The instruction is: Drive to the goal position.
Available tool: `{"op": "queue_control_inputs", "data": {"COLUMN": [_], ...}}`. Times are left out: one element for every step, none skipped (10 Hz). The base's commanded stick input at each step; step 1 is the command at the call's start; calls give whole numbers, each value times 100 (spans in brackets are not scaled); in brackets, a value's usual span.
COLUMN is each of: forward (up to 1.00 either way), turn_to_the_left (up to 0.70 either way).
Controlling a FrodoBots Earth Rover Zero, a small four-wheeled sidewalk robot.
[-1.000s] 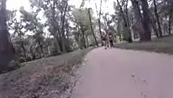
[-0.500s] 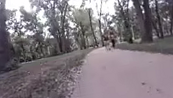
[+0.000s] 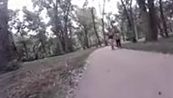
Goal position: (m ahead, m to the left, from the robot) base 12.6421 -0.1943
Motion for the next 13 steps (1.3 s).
{"op": "queue_control_inputs", "data": {"forward": [68,69,69,69,68,68,68,69,69,69,69,69,69], "turn_to_the_left": [1,1,1,1,1,1,1,1,1,0,0,-1,-4]}}
